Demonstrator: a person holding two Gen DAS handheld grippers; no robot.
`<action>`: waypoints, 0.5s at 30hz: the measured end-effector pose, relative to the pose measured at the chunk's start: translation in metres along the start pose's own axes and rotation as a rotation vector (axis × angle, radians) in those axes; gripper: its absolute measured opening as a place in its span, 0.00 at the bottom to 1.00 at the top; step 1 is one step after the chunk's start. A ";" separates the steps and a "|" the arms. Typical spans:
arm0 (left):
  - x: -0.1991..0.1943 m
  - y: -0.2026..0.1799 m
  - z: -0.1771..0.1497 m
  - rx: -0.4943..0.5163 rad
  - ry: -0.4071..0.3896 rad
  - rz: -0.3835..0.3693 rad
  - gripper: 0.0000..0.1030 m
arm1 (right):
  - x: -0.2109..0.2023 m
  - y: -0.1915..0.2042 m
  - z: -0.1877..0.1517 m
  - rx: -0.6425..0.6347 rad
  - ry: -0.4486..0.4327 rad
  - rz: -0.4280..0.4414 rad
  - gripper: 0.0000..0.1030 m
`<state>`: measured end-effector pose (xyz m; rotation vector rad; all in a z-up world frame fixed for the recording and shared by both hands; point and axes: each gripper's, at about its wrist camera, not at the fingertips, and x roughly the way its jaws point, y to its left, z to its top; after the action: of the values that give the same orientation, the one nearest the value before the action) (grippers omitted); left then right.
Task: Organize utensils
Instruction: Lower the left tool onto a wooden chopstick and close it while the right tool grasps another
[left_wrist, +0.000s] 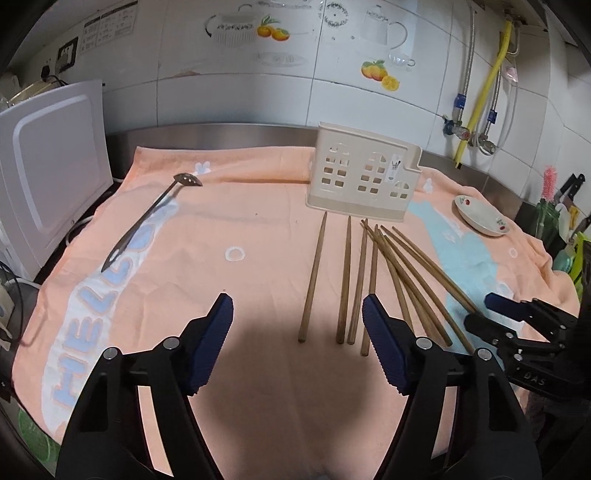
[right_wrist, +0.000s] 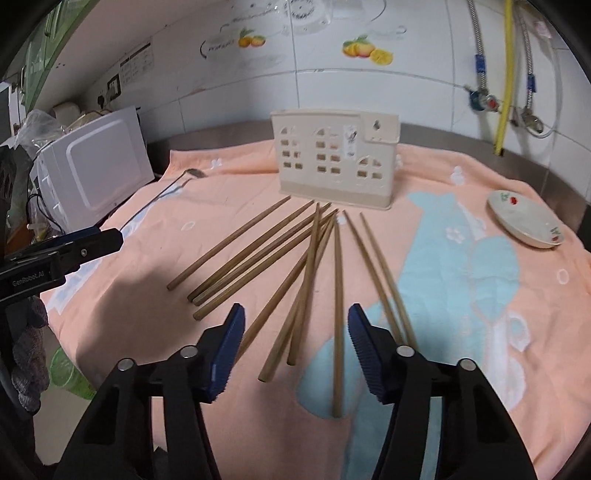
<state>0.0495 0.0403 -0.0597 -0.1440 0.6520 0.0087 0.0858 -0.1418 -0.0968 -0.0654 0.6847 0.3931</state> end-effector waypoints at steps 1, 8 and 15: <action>0.003 0.001 0.000 -0.001 0.004 -0.002 0.67 | 0.005 0.000 0.000 0.000 0.009 0.005 0.51; 0.021 0.007 -0.003 -0.018 0.040 -0.034 0.53 | 0.027 -0.002 0.004 0.012 0.059 0.028 0.37; 0.036 0.008 -0.007 -0.019 0.068 -0.071 0.46 | 0.043 -0.006 0.007 0.038 0.088 0.025 0.24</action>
<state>0.0734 0.0457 -0.0885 -0.1865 0.7141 -0.0583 0.1223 -0.1320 -0.1189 -0.0381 0.7805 0.4028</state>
